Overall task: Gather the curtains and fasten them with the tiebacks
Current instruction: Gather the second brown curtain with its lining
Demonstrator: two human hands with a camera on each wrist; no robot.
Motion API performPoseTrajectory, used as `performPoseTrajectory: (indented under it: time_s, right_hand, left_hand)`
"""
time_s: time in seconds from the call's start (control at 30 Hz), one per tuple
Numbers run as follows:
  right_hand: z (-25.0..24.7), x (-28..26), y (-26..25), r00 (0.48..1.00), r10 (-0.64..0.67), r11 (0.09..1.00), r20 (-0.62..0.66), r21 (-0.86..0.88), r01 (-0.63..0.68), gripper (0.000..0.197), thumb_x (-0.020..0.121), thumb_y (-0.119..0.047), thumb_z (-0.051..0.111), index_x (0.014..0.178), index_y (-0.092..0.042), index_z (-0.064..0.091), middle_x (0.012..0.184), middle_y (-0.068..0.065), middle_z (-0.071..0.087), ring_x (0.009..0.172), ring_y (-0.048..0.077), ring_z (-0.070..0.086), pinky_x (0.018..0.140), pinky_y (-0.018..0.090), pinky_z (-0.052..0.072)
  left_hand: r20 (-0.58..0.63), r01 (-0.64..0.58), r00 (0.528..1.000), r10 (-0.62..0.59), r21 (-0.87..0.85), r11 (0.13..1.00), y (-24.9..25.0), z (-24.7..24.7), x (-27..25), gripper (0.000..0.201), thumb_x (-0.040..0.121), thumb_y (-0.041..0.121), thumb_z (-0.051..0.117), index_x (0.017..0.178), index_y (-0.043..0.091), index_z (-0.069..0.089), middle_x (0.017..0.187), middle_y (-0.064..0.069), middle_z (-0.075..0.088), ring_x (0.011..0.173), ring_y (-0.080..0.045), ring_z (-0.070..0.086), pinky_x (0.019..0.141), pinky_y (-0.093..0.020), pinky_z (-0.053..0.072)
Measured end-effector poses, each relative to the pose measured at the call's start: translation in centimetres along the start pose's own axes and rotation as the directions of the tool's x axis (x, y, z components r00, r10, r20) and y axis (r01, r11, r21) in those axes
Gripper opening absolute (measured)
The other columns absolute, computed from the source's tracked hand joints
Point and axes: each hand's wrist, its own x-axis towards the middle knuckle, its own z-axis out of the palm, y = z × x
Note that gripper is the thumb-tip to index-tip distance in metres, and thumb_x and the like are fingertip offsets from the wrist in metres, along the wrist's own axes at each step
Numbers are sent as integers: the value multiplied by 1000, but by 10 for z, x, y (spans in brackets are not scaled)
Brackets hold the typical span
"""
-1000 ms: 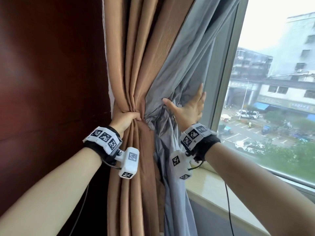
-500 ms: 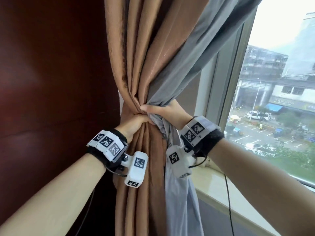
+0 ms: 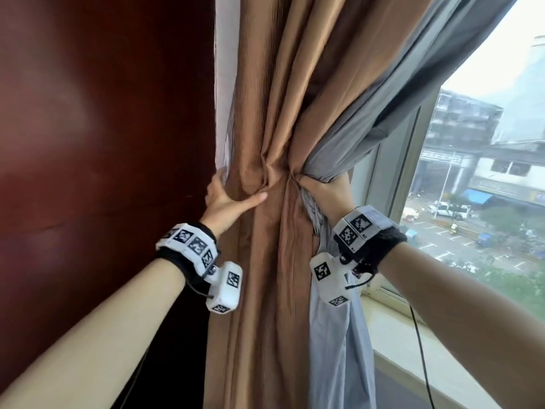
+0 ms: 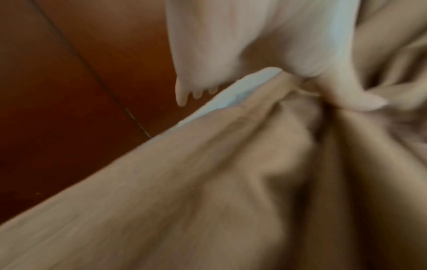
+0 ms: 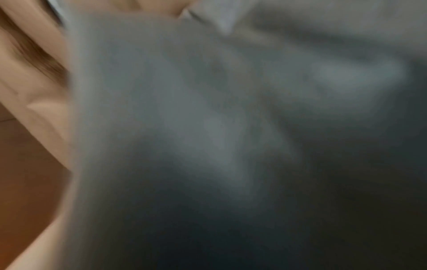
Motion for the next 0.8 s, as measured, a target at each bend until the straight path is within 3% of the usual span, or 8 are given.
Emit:
performPoseTrajectory:
  time_s: [0.13, 0.23, 0.27, 0.33, 0.4, 0.43, 0.6, 0.8]
  right_hand:
    - [-7, -3, -4, 994, 2, 997, 111, 73, -10, 32, 73, -6, 75, 93, -24, 59, 89, -13, 63, 83, -3, 59, 67, 10, 52]
    - [-11, -4, -6, 989, 9, 994, 148, 103, -24, 32, 74, -3, 73, 87, -28, 57, 87, -14, 62, 79, -5, 58, 61, 5, 50]
    - [-13, -4, -7, 989, 8, 994, 150, 105, -24, 32, 74, -3, 73, 86, -29, 57, 87, -14, 63, 79, -5, 59, 61, 5, 50]
    - [-14, -5, -6, 989, 13, 994, 146, 104, -28, 32, 75, -3, 72, 87, -28, 57, 86, -14, 63, 77, -7, 59, 60, 4, 49]
    - [-15, -4, -5, 993, 12, 995, 121, 96, -24, 31, 76, -3, 71, 88, -28, 57, 85, -17, 62, 72, -12, 59, 59, 3, 47]
    - [-16, -4, -4, 994, 4, 995, 113, 98, -15, 31, 77, -2, 71, 87, -29, 57, 85, -17, 61, 69, -15, 59, 59, 2, 47]
    - [-13, -3, 1, 992, -24, 997, 127, 79, 14, 28, 79, -3, 69, 94, -25, 59, 88, -18, 62, 71, -19, 58, 66, 4, 48]
    - [-12, -3, -4, 950, 37, 989, 310, 123, -78, 32, 83, 0, 62, 108, -17, 56, 97, -9, 63, 85, -5, 59, 68, 6, 50]
  left_hand:
    - [240, 76, 968, -68, -22, 997, -5, -8, 25, 155, 31, 71, 82, 147, 36, -15, 158, 0, 14, 143, -16, 23, 118, -43, 23]
    - [357, 132, 931, -82, -117, 984, -6, -3, 34, 152, 30, 62, 87, 151, 26, 3, 145, -2, 43, 128, -14, 46, 107, -34, 41]
    - [400, 152, 913, -78, -156, 976, -2, 0, 32, 142, 32, 56, 89, 149, 19, 17, 134, -1, 53, 117, -11, 54, 98, -28, 48]
    - [473, 178, 880, -43, -245, 953, 7, 6, 23, 85, 59, 32, 86, 131, 10, 47, 110, 2, 67, 98, -8, 64, 92, -28, 51]
    - [494, 192, 869, -23, -293, 937, 18, 15, 11, 27, 81, 7, 67, 107, 11, 62, 89, 4, 74, 84, -8, 69, 92, -33, 51]
    - [508, 187, 861, -10, -298, 936, 23, 18, 5, 20, 84, 2, 62, 100, 12, 65, 84, 5, 75, 80, -9, 70, 86, -31, 54]
    - [575, 189, 818, 5, -277, 942, 36, 30, -10, 15, 81, 6, 66, 93, 14, 66, 81, 5, 75, 77, -8, 71, 69, -20, 56]
    - [567, 200, 823, -26, -247, 948, 43, 31, -12, 40, 68, 18, 76, 107, 13, 66, 101, -3, 73, 97, -15, 68, 88, -28, 52]
